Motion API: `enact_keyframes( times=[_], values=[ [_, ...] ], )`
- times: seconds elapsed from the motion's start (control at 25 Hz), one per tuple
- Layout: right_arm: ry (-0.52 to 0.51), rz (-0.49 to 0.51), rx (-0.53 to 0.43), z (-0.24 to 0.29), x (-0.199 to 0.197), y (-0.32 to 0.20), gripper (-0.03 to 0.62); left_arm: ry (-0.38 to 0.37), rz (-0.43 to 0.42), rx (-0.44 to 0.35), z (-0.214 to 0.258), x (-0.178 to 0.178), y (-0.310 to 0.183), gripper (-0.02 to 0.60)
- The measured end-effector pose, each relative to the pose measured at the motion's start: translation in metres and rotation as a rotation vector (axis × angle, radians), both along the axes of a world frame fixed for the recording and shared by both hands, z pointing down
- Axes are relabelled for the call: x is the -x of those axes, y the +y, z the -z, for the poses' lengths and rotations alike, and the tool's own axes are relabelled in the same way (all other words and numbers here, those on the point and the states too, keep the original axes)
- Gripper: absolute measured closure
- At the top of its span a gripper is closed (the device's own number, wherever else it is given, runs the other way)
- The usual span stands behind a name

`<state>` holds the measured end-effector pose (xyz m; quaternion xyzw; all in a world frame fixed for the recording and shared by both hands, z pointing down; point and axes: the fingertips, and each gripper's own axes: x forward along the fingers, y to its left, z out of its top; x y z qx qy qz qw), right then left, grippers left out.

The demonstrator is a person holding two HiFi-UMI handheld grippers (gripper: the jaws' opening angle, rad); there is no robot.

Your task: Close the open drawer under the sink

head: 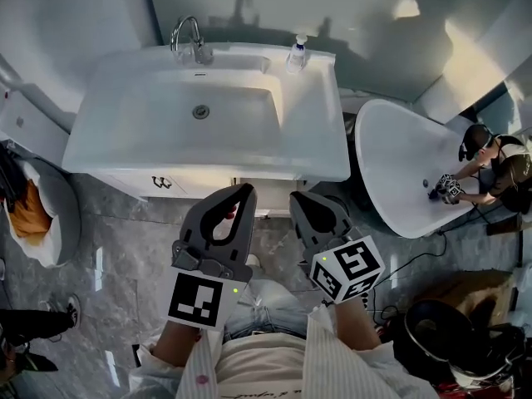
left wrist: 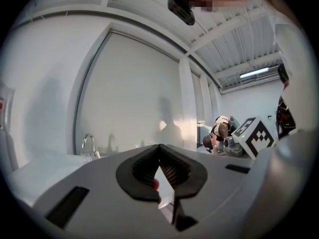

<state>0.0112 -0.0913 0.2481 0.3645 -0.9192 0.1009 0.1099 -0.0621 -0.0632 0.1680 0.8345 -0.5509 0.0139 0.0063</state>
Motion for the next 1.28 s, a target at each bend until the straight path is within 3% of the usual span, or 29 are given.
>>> enact_keyframes(
  times=[0.24, 0.6, 0.8, 1.0, 1.28],
  values=[
    [-0.006, -0.090, 0.015, -0.001, -0.011, -0.015, 0.585, 0.009, -0.062, 0.037, -0.007, -0.007, -0.028, 0.566],
    [0.014, -0.145, 0.075, -0.025, -0.014, -0.024, 0.585, 0.025, -0.098, 0.095, -0.035, -0.006, -0.045, 0.566],
    [0.033, -0.163, 0.113, -0.052, -0.013, -0.020, 0.585, 0.053, -0.095, 0.134, -0.063, 0.000, -0.049, 0.566],
    [0.067, -0.174, 0.155, -0.086, -0.016, -0.015, 0.585, 0.008, -0.110, 0.157, -0.093, -0.007, -0.048, 0.566],
    [0.078, -0.194, 0.240, -0.146, -0.017, -0.019, 0.585, 0.002, -0.155, 0.229, -0.150, -0.021, -0.056, 0.566]
  ],
)
